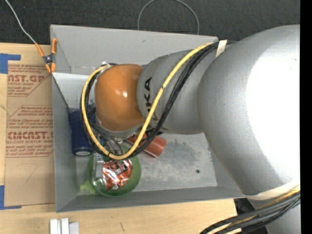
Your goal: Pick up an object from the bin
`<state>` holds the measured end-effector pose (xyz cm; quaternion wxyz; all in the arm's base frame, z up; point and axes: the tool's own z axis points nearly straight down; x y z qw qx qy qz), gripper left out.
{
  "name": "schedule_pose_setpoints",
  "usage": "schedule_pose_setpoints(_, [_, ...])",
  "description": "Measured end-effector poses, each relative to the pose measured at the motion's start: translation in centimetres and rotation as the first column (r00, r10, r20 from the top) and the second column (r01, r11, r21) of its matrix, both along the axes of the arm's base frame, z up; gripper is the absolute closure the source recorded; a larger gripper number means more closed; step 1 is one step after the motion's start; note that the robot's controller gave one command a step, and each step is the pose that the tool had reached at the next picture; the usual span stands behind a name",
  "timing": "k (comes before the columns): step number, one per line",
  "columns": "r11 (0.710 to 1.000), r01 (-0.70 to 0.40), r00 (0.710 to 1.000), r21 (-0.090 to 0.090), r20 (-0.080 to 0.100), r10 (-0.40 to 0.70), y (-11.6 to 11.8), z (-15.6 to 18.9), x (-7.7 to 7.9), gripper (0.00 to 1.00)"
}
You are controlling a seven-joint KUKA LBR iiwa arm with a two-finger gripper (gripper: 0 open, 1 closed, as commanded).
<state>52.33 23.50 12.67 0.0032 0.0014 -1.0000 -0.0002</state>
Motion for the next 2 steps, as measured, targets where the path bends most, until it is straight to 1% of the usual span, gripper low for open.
schedule_pose_setpoints(1, [1.0, 0.003, 1.0, 0.001, 0.007, -0.003, -0.1, 0.4, 0.2, 0.0])
schedule_pose_setpoints(2, [0.999, 0.051, 0.999, 0.005, 0.007, -0.051, -5.0, -5.5, -2.1, 0.0])
